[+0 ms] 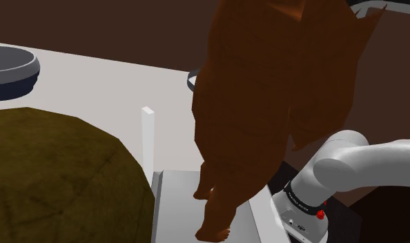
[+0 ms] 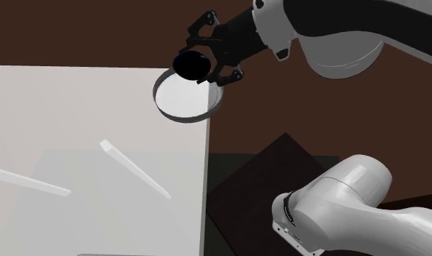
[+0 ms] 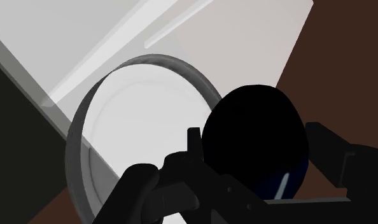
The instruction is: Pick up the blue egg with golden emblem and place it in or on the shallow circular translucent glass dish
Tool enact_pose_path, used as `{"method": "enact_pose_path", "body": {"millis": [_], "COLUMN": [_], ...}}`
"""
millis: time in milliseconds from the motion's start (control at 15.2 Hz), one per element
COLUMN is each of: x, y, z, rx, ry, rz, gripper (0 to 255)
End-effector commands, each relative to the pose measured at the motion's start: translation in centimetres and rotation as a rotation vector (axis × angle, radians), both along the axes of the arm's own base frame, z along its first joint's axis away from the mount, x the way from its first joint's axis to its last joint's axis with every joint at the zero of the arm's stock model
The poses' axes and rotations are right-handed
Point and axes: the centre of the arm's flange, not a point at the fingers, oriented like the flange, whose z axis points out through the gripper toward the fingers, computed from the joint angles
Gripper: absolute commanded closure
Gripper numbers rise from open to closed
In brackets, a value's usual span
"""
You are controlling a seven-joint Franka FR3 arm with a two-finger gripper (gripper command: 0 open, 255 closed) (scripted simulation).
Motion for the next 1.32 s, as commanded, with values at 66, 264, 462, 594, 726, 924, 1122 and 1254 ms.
{"method": "enact_pose_path", "body": {"millis": [66, 264, 462, 594, 726, 924, 1122, 1254], "x": [-0.1, -0.1, -0.1, -0.1, -0.1, -0.1, -0.1, -0.8], "y": [0.0, 0.0, 0.0, 0.0, 0.0, 0.0, 0.0, -0.8], "z": [-1.6, -3.2, -3.7, -3.7, -3.7, -3.7, -3.7, -3.0], "rx": [0.000, 0.000, 0.000, 0.000, 0.000, 0.000, 0.000, 0.000], "ry": [-0.001, -0.001, -0.001, -0.001, -0.001, -0.001, -0.001, -0.001], "rz": [0.000, 0.000, 0.000, 0.000, 0.000, 0.000, 0.000, 0.000], "gripper": [255, 255, 255, 255, 255, 0, 0, 0]}}
